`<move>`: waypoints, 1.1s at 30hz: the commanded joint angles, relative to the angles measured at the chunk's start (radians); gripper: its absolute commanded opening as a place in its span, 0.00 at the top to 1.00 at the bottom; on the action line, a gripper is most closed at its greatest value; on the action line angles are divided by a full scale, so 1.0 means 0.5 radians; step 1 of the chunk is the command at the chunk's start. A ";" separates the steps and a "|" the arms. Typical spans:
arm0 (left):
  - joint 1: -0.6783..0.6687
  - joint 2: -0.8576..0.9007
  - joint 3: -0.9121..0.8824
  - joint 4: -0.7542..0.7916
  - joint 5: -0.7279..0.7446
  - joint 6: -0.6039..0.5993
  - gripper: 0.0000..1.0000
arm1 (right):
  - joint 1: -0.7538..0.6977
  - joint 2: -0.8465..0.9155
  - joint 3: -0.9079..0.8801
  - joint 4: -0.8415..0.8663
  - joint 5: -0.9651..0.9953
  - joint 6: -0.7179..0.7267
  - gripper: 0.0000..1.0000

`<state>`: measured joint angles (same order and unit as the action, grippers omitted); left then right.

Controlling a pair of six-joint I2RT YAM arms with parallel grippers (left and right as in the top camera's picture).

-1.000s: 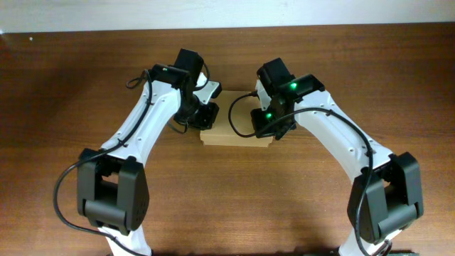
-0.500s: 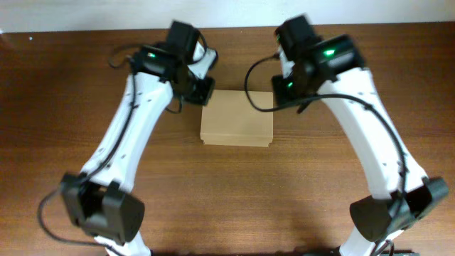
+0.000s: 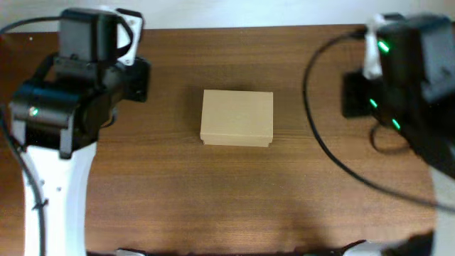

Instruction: Pack container

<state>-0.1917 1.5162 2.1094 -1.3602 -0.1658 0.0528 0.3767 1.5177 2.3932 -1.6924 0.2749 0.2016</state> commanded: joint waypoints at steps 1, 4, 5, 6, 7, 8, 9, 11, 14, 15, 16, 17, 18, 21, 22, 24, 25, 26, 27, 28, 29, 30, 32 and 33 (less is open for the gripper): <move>0.100 -0.207 -0.341 0.106 -0.083 0.018 0.77 | -0.040 -0.382 -0.376 0.012 0.159 0.056 0.96; 0.186 -0.505 -0.901 0.353 -0.082 0.018 0.66 | -0.036 -0.864 -0.935 0.158 0.261 0.057 0.91; 0.203 -0.618 -1.093 0.426 -0.082 0.017 0.63 | -0.036 -0.998 -1.067 0.180 0.261 0.056 0.89; 0.207 -0.704 -1.231 0.472 -0.082 0.017 0.60 | -0.036 -1.135 -1.196 0.194 0.260 0.056 0.89; 0.206 -0.811 -1.381 0.517 -0.082 0.017 0.53 | -0.037 -1.284 -1.325 0.202 0.260 0.058 0.89; 0.206 -0.910 -1.512 0.549 -0.082 0.016 0.49 | -0.037 -1.430 -1.440 0.204 0.261 0.089 0.87; 0.206 -1.010 -1.633 0.577 -0.082 0.016 0.45 | -0.036 -1.546 -1.522 0.204 0.259 0.102 0.87; 0.206 -1.189 -1.826 0.622 -0.082 0.018 0.01 | -0.037 -1.763 -1.654 0.208 0.260 0.100 0.74; 0.206 -1.423 -2.032 0.664 -0.082 0.018 0.01 | -0.037 -2.020 -1.760 0.256 0.260 0.100 0.19; 0.206 -1.485 -2.080 0.661 -0.082 0.018 0.01 | -0.037 -2.079 -1.772 0.278 0.260 0.100 0.01; 0.206 -1.530 -2.115 0.660 -0.082 0.018 0.01 | -0.036 -2.127 -1.775 0.291 0.259 0.100 0.01; 0.206 -1.569 -2.141 0.655 -0.082 0.018 0.01 | -0.037 -2.174 -1.773 0.294 0.259 0.100 0.01; 0.206 -1.595 -2.158 0.654 -0.082 0.018 0.01 | -0.037 -2.215 -1.774 0.295 0.259 0.100 0.01; 0.206 -1.627 -2.168 0.655 -0.082 0.018 0.01 | -0.036 -2.284 -1.774 0.281 0.259 0.100 0.01; 0.206 -1.629 -2.168 0.655 -0.082 0.018 0.01 | -0.037 -2.294 -1.774 0.271 0.259 0.100 0.01; 0.206 -1.625 -2.168 0.655 -0.082 0.018 0.01 | -0.037 -2.300 -1.774 0.250 0.259 0.100 0.01; 0.206 -1.624 -2.168 0.655 -0.082 0.018 0.01 | -0.036 -2.300 -1.775 0.240 0.259 0.100 0.01; 0.206 -1.623 -2.168 0.655 -0.081 0.018 0.01 | -0.036 -2.299 -1.776 0.230 0.259 0.100 0.01; 0.206 -1.623 -2.168 0.655 -0.082 0.018 0.01 | -0.037 -2.300 -1.775 0.220 0.259 0.100 0.01; 0.206 -1.623 -2.168 0.655 -0.082 0.018 0.01 | -0.037 -2.300 -1.775 0.220 0.259 0.100 0.01; 0.206 -1.624 -2.168 0.655 -0.081 0.018 0.01 | -0.036 -2.300 -1.776 0.220 0.259 0.100 0.01; 0.206 -1.623 -2.168 0.655 -0.082 0.018 0.01 | -0.037 -2.300 -1.776 0.220 0.259 0.100 0.01; 0.206 -1.623 -2.168 0.655 -0.082 0.018 0.01 | -0.037 -2.300 -1.776 0.220 0.259 0.100 0.01; 0.206 -1.623 -2.168 0.655 -0.082 0.018 0.01 | -0.037 -2.300 -1.778 0.220 0.259 0.100 0.01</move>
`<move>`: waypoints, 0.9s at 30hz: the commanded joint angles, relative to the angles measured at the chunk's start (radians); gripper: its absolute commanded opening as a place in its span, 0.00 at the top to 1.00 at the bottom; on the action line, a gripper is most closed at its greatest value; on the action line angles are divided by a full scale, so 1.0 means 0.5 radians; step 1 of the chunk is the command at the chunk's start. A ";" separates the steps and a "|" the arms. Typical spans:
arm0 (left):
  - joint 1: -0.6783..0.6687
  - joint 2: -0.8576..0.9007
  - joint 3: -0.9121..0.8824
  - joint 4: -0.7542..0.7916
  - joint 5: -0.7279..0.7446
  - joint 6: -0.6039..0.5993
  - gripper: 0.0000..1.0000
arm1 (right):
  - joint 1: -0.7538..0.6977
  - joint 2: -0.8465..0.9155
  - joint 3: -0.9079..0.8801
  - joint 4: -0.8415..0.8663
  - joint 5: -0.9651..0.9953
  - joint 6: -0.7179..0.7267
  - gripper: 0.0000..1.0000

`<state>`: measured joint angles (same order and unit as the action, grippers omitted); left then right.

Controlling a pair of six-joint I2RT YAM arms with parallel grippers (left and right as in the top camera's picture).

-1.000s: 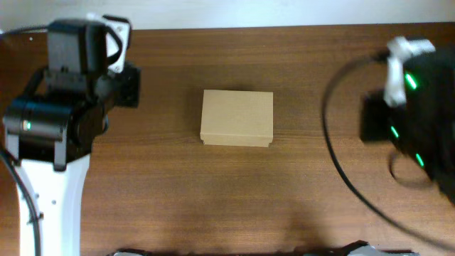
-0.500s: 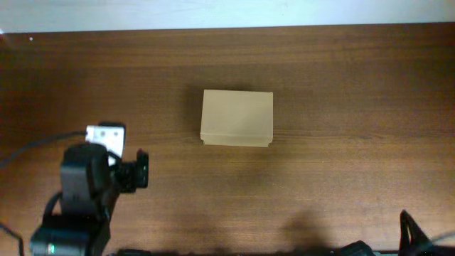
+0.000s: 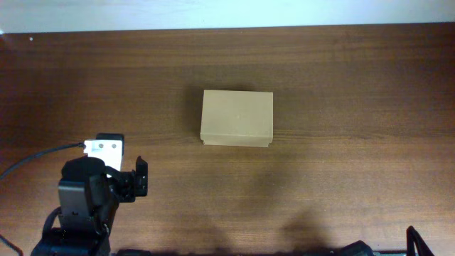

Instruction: Pack container

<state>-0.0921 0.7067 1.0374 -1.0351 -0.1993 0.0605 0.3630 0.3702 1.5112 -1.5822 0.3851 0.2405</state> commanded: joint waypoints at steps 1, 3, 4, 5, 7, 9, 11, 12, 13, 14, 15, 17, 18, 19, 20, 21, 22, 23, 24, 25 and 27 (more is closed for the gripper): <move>0.007 -0.004 -0.024 0.005 -0.014 0.002 0.01 | -0.009 -0.005 -0.014 0.000 0.038 0.022 0.01; 0.007 -0.004 -0.024 0.005 -0.014 0.002 0.01 | -0.009 -0.005 -0.014 0.000 0.038 0.022 0.01; 0.007 -0.004 -0.024 0.005 -0.014 0.002 0.01 | -0.009 -0.005 -0.014 0.000 0.038 0.022 0.01; 0.007 -0.004 -0.024 0.005 -0.014 0.002 0.01 | -0.009 -0.005 -0.014 0.000 0.038 0.022 0.01; 0.007 -0.004 -0.024 0.005 -0.014 0.002 0.01 | -0.009 -0.005 -0.014 0.000 0.038 0.022 0.01; 0.007 -0.004 -0.024 0.005 -0.014 0.002 0.01 | -0.009 -0.005 -0.014 -0.001 0.039 0.022 0.01; 0.007 -0.004 -0.024 0.005 -0.014 0.002 0.01 | -0.030 -0.003 -0.027 0.000 0.049 0.011 0.01; 0.007 -0.004 -0.024 0.005 -0.014 0.002 0.01 | -0.079 -0.005 -0.036 0.004 0.055 0.005 0.01; 0.007 -0.004 -0.024 0.005 -0.014 0.002 0.01 | -0.127 -0.005 -0.048 0.029 0.076 0.008 0.01; 0.007 -0.004 -0.024 0.005 -0.014 0.002 0.01 | -0.186 -0.005 -0.079 0.095 0.055 0.008 0.01; 0.007 -0.004 -0.024 0.005 -0.014 0.002 0.01 | -0.237 -0.006 -0.110 0.154 0.021 0.008 0.01; 0.007 -0.004 -0.024 0.005 -0.014 0.002 0.01 | -0.352 -0.017 -0.224 0.325 -0.060 0.008 0.01; 0.007 -0.004 -0.024 0.005 -0.014 0.002 0.01 | -0.399 -0.024 -0.293 0.409 -0.107 0.008 0.01; 0.007 -0.004 -0.024 0.005 -0.014 0.002 0.01 | -0.453 -0.038 -0.385 0.507 -0.169 0.008 0.01; 0.007 -0.004 -0.024 0.005 -0.014 0.002 0.01 | -0.498 -0.052 -0.475 0.597 -0.220 0.008 0.01; 0.007 -0.004 -0.024 0.005 -0.014 0.002 0.01 | -0.552 -0.074 -0.602 0.719 -0.286 0.008 0.01; 0.007 -0.004 -0.024 0.005 -0.014 0.002 0.01 | -0.598 -0.097 -0.735 0.840 -0.347 0.008 0.01; 0.007 -0.004 -0.024 0.005 -0.014 0.002 0.01 | -0.644 -0.121 -0.890 0.975 -0.407 0.008 0.01; 0.007 -0.004 -0.024 0.005 -0.014 0.002 0.01 | -0.678 -0.143 -1.025 1.094 -0.452 0.008 0.01; 0.007 -0.004 -0.024 0.005 -0.014 0.002 0.01 | -0.707 -0.168 -1.168 1.215 -0.494 0.008 0.01; 0.007 -0.004 -0.024 0.005 -0.014 0.002 0.01 | -0.753 -0.226 -1.475 1.457 -0.547 0.008 0.01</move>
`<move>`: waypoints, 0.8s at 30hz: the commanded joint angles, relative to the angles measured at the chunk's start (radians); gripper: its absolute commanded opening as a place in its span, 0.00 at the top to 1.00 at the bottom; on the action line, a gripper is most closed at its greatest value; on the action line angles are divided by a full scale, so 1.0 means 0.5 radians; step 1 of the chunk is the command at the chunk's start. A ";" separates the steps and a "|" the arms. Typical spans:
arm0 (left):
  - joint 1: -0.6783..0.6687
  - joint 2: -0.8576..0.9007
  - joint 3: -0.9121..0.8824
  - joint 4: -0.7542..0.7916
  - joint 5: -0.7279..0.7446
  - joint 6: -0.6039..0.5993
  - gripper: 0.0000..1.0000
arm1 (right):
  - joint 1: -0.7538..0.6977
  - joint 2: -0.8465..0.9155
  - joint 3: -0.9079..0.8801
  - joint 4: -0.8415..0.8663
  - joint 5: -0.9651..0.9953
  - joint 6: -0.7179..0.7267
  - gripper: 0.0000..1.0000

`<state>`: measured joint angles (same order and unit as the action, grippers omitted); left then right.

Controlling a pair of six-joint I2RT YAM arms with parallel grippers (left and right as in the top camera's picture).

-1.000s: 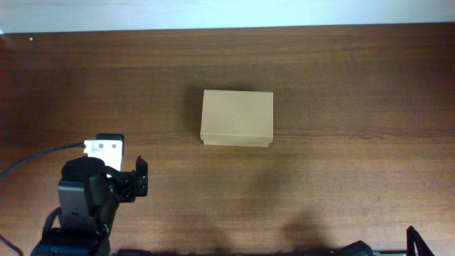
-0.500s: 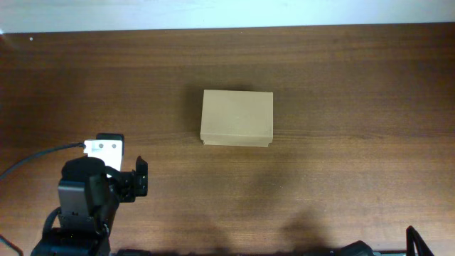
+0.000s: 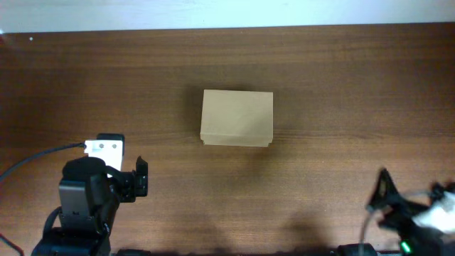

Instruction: Pack container

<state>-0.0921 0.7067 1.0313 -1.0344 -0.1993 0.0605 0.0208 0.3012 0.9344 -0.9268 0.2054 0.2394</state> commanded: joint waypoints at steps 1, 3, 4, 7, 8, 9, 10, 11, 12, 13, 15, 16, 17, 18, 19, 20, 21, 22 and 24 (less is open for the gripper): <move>0.007 -0.004 -0.011 0.003 -0.014 0.002 0.01 | -0.076 -0.111 -0.437 0.230 -0.195 0.011 0.01; 0.007 -0.004 -0.011 0.004 -0.014 0.002 0.01 | -0.084 -0.169 -0.672 0.378 -0.194 0.010 0.01; 0.007 -0.004 -0.012 0.003 -0.014 0.002 0.01 | -0.084 -0.201 -0.794 0.445 -0.194 0.010 0.01; 0.007 -0.004 -0.011 0.003 -0.014 0.002 0.01 | -0.083 -0.282 -1.051 0.587 -0.195 0.011 0.01; 0.007 -0.004 -0.011 0.003 -0.014 0.002 0.01 | -0.083 -0.316 -1.111 0.617 -0.195 0.011 0.01; 0.007 -0.004 -0.012 0.003 -0.014 0.002 0.01 | -0.084 -0.361 -1.164 0.632 -0.195 0.011 0.01; 0.007 -0.004 -0.011 0.003 -0.014 0.002 0.01 | -0.084 -0.403 -1.194 0.629 -0.194 0.010 0.01; 0.007 -0.004 -0.011 0.003 -0.014 0.002 0.01 | -0.084 -0.455 -1.223 0.629 -0.193 0.009 0.01; 0.007 -0.004 -0.011 0.003 -0.014 0.002 0.01 | -0.084 -0.500 -1.243 0.629 -0.193 0.009 0.01; 0.007 -0.004 -0.011 0.004 -0.014 0.002 0.01 | -0.084 -0.551 -1.264 0.629 -0.193 0.009 0.01; 0.007 -0.004 -0.011 0.003 -0.014 0.002 0.01 | -0.084 -0.591 -1.294 0.629 -0.193 0.010 0.01; 0.007 -0.004 -0.012 0.003 -0.014 0.002 0.01 | -0.083 -0.593 -1.301 0.628 -0.193 0.009 0.01; 0.007 -0.004 -0.011 0.004 -0.014 0.002 0.01 | -0.083 -0.594 -1.305 0.628 -0.191 0.009 0.01; 0.007 -0.004 -0.012 0.003 -0.014 0.002 0.01 | -0.083 -0.594 -1.312 0.627 -0.185 0.009 0.01; 0.007 -0.004 -0.012 0.003 -0.014 0.002 0.01 | -0.084 -0.594 -1.317 0.627 -0.181 0.009 0.01; 0.007 -0.004 -0.011 0.003 -0.014 0.002 0.01 | -0.084 -0.594 -1.324 0.628 -0.177 0.008 0.01; 0.007 -0.004 -0.011 0.003 -0.014 0.002 0.01 | -0.084 -0.594 -1.337 0.628 -0.169 0.008 0.01; 0.007 -0.004 -0.011 0.003 -0.014 0.002 0.01 | -0.083 -0.594 -1.348 0.627 -0.156 0.008 0.01; 0.007 -0.004 -0.012 0.003 -0.014 0.002 0.01 | -0.083 -0.594 -1.389 0.627 -0.126 0.009 0.01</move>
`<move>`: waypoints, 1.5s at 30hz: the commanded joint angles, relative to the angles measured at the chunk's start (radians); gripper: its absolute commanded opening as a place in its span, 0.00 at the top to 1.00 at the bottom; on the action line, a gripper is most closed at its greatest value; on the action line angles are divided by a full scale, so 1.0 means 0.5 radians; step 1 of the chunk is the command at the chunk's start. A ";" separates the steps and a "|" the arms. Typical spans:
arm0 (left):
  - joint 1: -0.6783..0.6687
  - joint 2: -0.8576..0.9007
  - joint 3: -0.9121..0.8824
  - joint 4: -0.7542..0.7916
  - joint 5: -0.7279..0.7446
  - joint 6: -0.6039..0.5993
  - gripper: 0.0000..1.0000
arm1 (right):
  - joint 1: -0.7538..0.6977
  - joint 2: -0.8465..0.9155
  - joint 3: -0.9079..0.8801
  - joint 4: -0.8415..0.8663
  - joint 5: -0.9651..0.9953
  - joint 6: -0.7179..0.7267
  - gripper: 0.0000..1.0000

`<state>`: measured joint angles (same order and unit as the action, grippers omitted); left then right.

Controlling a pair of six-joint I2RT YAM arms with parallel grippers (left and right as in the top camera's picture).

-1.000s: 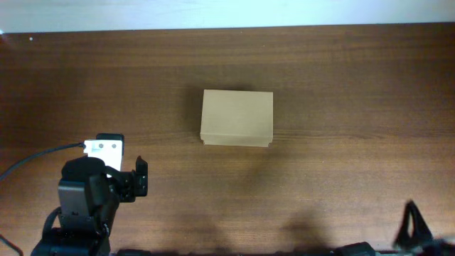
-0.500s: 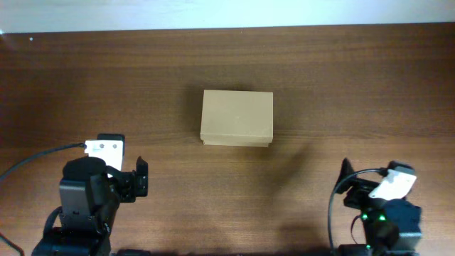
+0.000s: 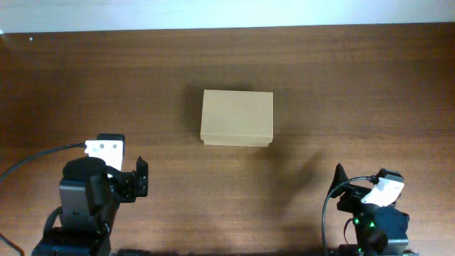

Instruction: Pack container

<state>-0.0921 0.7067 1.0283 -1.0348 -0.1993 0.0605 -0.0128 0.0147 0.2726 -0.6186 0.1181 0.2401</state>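
A closed tan cardboard box (image 3: 237, 119) lies flat in the middle of the brown table (image 3: 320, 85), its lid down. My left gripper (image 3: 141, 178) is near the front left edge, pointing right, well short of the box and to its lower left. My right gripper (image 3: 340, 186) is at the front right edge, also far from the box. Both sets of fingers show only as small dark shapes, so their opening is unclear. Nothing is seen held in either one.
A white wall strip (image 3: 227, 13) runs along the table's far edge. A black cable (image 3: 35, 158) trails from the left arm toward the left edge. No loose items show on the table besides the box.
The right arm was blurred at the front right corner; it now stands sharp, slightly further left, with its gripper nearer the table. The left arm and the box have not moved.
Both arms first hung over the back of the table on either side of the closed box. Then the left arm stood at the front left and the right was nearly out of view. The right arm then showed at the front right, where it now rests.
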 commanded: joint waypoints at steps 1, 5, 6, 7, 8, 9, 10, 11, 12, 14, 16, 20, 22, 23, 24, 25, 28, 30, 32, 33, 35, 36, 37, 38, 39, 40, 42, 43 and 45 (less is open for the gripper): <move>0.007 -0.004 -0.006 0.004 -0.014 0.002 0.01 | -0.016 -0.021 -0.090 0.011 0.049 0.007 0.01; 0.007 -0.004 -0.006 0.004 -0.014 0.002 0.01 | -0.016 -0.021 -0.183 0.011 0.048 0.008 0.01; 0.007 -0.004 -0.005 0.004 -0.014 0.002 0.01 | -0.016 -0.021 -0.194 0.011 0.048 0.008 0.01; 0.007 -0.004 -0.006 0.004 -0.014 0.002 0.01 | -0.016 -0.021 -0.204 0.011 0.048 0.008 0.01; 0.007 -0.004 -0.005 0.004 -0.014 0.002 0.01 | -0.017 -0.021 -0.212 0.011 0.049 0.007 0.01; 0.007 -0.004 -0.005 0.004 -0.014 0.002 0.01 | -0.017 -0.021 -0.224 0.011 0.050 0.007 0.01; 0.007 -0.004 -0.006 0.004 -0.014 0.002 0.01 | -0.017 -0.021 -0.231 0.010 0.049 0.007 0.01; 0.007 -0.004 -0.005 0.004 -0.014 0.002 0.01 | -0.017 -0.021 -0.231 0.014 0.048 0.008 0.01; 0.007 -0.004 -0.005 0.004 -0.014 0.002 0.01 | -0.017 -0.021 -0.231 0.013 0.048 0.008 0.01; 0.007 -0.004 -0.006 0.004 -0.014 0.002 0.01 | -0.017 -0.021 -0.231 0.013 0.048 0.008 0.01; 0.007 -0.004 -0.005 0.004 -0.014 0.002 0.01 | -0.017 -0.021 -0.231 0.014 0.048 0.008 0.01; 0.007 -0.004 -0.005 0.004 -0.014 0.002 0.01 | -0.016 -0.021 -0.231 0.013 0.048 0.008 0.01; 0.007 -0.004 -0.005 0.004 -0.014 0.002 0.01 | -0.016 -0.021 -0.231 0.013 0.048 0.008 0.01; 0.007 -0.004 -0.005 0.005 -0.014 0.002 0.01 | -0.016 -0.021 -0.231 0.013 0.048 0.008 0.01; 0.007 -0.004 -0.005 0.004 -0.014 0.002 0.01 | -0.016 -0.021 -0.231 0.013 0.048 0.008 0.01; 0.007 -0.004 -0.005 0.004 -0.014 0.002 0.01 | -0.016 -0.021 -0.231 0.013 0.048 0.008 0.01; 0.007 -0.004 -0.005 0.004 -0.014 0.002 0.01 | -0.016 -0.021 -0.231 0.013 0.048 0.008 0.01; 0.007 -0.004 -0.005 0.004 -0.014 0.002 0.01 | -0.016 -0.021 -0.231 0.013 0.048 0.008 0.01; 0.007 -0.004 -0.005 0.004 -0.014 0.002 0.01 | -0.016 -0.021 -0.231 0.013 0.048 0.008 0.01; 0.007 -0.004 -0.005 0.005 -0.014 0.002 0.01 | -0.016 -0.021 -0.231 0.013 0.048 0.008 0.01; 0.007 -0.004 -0.006 0.004 -0.014 0.002 0.01 | -0.016 -0.021 -0.231 0.013 0.048 0.008 0.01; 0.007 -0.005 -0.006 0.004 -0.014 0.002 0.01 | -0.016 -0.021 -0.231 0.013 0.048 0.008 0.01; 0.007 -0.017 -0.006 0.005 -0.014 0.002 0.01 | -0.016 -0.021 -0.231 0.013 0.048 0.008 0.01; 0.007 -0.038 -0.008 0.005 -0.014 0.002 0.01 | -0.016 -0.021 -0.231 0.013 0.048 0.008 0.01; 0.007 -0.071 -0.014 0.005 -0.014 0.002 0.01 | -0.016 -0.021 -0.231 0.013 0.048 0.008 0.01; 0.007 -0.101 -0.025 0.005 -0.014 0.002 0.01 | -0.016 -0.021 -0.231 0.013 0.048 0.008 0.01; 0.008 -0.198 -0.062 0.027 -0.015 0.003 0.01 | -0.016 -0.021 -0.231 0.013 0.048 0.008 0.01; 0.009 -0.264 -0.096 0.101 -0.014 0.003 0.01 | -0.016 -0.021 -0.231 0.013 0.048 0.008 0.01; 0.024 -0.409 -0.196 0.320 0.000 0.002 0.01 | -0.016 -0.021 -0.231 0.013 0.048 0.008 0.01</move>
<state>-0.0917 0.5987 0.9821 -0.9539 -0.1993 0.0608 -0.0128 0.0147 0.1661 -0.6159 0.1299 0.2394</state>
